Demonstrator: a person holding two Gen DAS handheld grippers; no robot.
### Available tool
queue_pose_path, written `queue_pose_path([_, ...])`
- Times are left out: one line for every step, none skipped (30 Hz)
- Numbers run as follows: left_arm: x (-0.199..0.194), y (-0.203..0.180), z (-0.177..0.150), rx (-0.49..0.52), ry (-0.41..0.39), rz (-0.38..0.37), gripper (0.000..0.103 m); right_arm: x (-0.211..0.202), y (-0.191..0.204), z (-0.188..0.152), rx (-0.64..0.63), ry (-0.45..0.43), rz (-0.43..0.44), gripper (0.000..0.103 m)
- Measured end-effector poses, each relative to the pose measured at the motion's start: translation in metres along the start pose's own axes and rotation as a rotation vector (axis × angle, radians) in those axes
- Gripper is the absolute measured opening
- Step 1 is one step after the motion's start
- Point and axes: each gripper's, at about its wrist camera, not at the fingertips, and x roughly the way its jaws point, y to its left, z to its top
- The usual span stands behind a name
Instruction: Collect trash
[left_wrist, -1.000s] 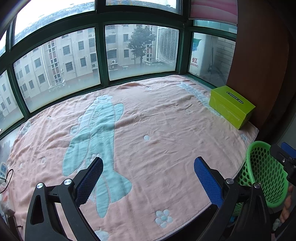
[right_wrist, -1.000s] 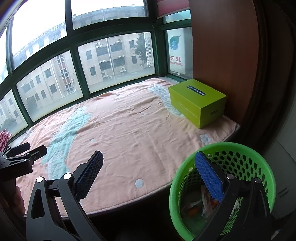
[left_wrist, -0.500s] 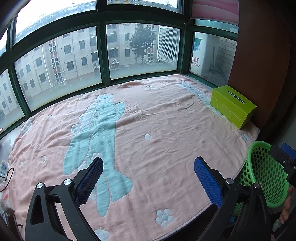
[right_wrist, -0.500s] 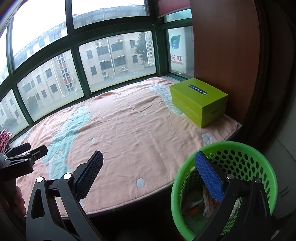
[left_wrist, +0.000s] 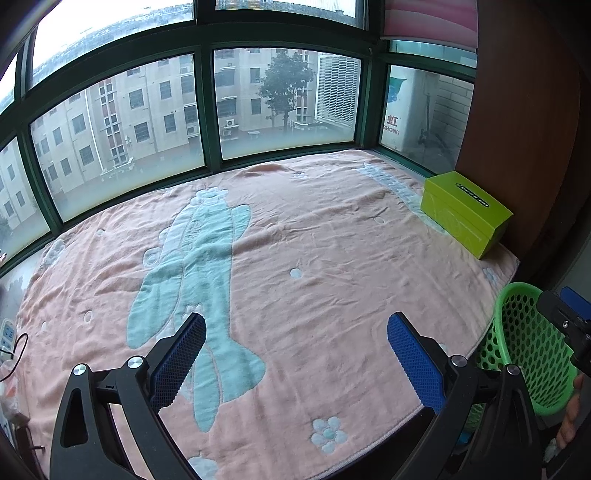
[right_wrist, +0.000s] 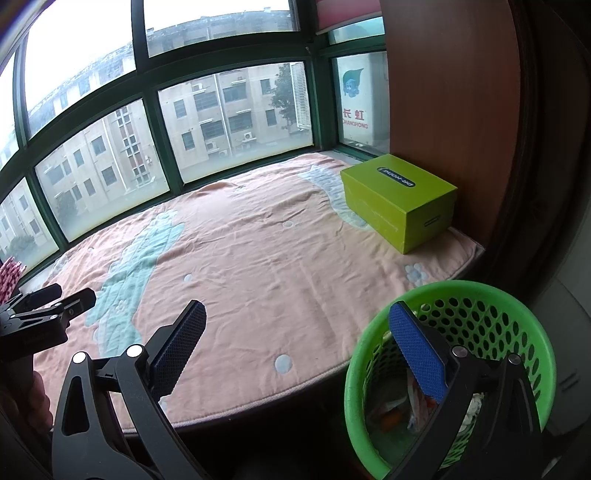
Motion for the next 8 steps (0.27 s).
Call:
queue_pose_path([0.0,-0.0004,0.0002,0.0,0.0,-0.003,0.095,0.0,0.0,0.0,0.001,0.0,-0.002,0.098])
queue_pose_path([-0.0001,-0.0007,-0.0001,0.0,0.0,-0.004,0.095,0.0001,0.0,0.0,0.001,0.0,0.001,0.098])
queue_pose_path([0.0001,-0.0011,-0.0001,0.0,0.001,-0.001,0.095,0.0001,0.0001,0.0001,0.001,0.001,0.001,0.098])
queue_pose_path([0.0002,-0.0015,0.0002,0.0,0.001,0.0,0.095,0.0002,0.0006,0.0,0.001,0.001,0.001,0.098])
queue_pose_path([0.0004,-0.0017,-0.0001,0.0,0.002,-0.001,0.095,0.0001,0.0006,0.0,0.0,0.001,0.001,0.098])
queue_pose_path([0.0002,-0.0016,0.0003,0.0,0.002,-0.001,0.095,0.0002,0.0006,0.0001,0.0,0.001,0.002,0.098])
queue_pose_path([0.0002,-0.0015,0.0004,-0.001,0.002,0.001,0.095,0.0002,0.0006,0.0001,0.001,0.002,0.003,0.098])
queue_pose_path([0.0004,-0.001,0.0003,-0.002,0.003,0.002,0.095,0.0003,0.0012,0.0002,0.0,0.002,0.004,0.098])
